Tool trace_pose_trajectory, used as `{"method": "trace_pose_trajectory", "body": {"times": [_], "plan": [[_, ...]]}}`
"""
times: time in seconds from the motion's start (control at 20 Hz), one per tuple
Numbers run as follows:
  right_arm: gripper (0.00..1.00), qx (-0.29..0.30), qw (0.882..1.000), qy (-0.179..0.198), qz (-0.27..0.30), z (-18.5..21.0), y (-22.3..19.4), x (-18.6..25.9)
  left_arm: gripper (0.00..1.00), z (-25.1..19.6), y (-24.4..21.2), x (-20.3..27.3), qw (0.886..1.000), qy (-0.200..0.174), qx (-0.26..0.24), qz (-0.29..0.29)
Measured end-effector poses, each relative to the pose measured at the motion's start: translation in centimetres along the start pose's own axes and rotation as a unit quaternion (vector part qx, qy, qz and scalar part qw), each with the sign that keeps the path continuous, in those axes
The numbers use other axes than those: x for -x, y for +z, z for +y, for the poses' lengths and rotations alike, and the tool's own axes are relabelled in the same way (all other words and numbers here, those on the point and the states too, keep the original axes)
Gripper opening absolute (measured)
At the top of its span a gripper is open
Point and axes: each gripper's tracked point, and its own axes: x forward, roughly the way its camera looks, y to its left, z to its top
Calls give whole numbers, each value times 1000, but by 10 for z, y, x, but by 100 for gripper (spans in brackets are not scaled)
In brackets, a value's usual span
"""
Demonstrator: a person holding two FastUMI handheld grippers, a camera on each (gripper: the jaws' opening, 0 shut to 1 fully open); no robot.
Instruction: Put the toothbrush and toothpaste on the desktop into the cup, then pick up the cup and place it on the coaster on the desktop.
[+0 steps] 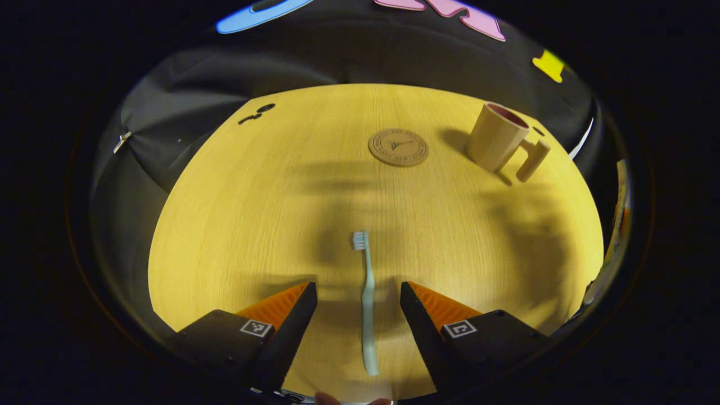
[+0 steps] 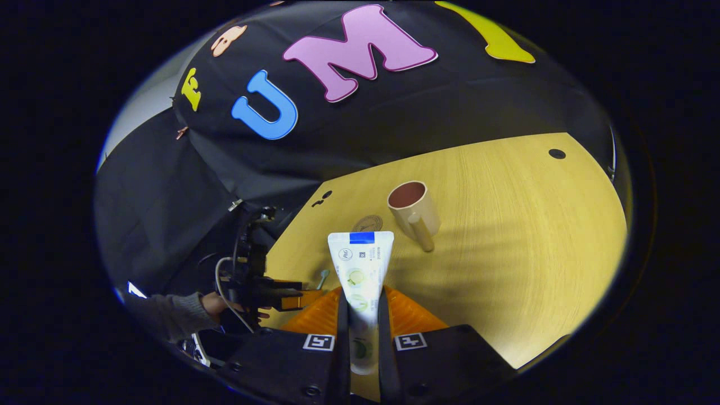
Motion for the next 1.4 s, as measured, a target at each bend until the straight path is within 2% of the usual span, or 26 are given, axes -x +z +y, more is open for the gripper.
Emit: {"method": "trace_pose_trajectory", "body": {"times": [0.2, 0.3, 0.4, 0.55, 0.65, 0.75, 0.95, 1.15, 1.25, 1.4], "plan": [[24, -11, 1000, -4, -11, -15, 18, 9, 91, -4, 0, -4, 1000, -2, 9, 8], [24, -19, 1000, -6, -18, -20, 24, 10, 89, -11, -5, -5, 999, -16, 22, 23], [24, -23, 999, -7, -24, -23, 30, 11, 62, -13, -7, -2, 999, -16, 19, 37], [24, -26, 999, 0, -30, -21, 35, 14, 27, -19, -8, -1, 999, -23, -4, 49], [24, -27, 999, 3, -31, -19, 35, 15, 14, -20, -6, -1, 998, -26, -21, 45], [24, -23, 999, 4, -35, -16, 36, 15, 7, -19, -4, -1, 999, -29, -20, 34], [24, -16, 999, 13, -48, -6, 39, 21, 6, -18, 1, 3, 999, -40, 7, 3], [24, -22, 997, 25, -62, 5, 50, 25, 6, -22, 28, 31, 995, -60, 24, -79], [24, -13, 997, 29, -75, 11, 63, 25, 6, -32, 52, 57, 986, -82, 35, -143], [24, -5, 994, 43, -104, 21, 96, 23, 6, -47, 85, 102, 965, -113, 60, -227]]}}
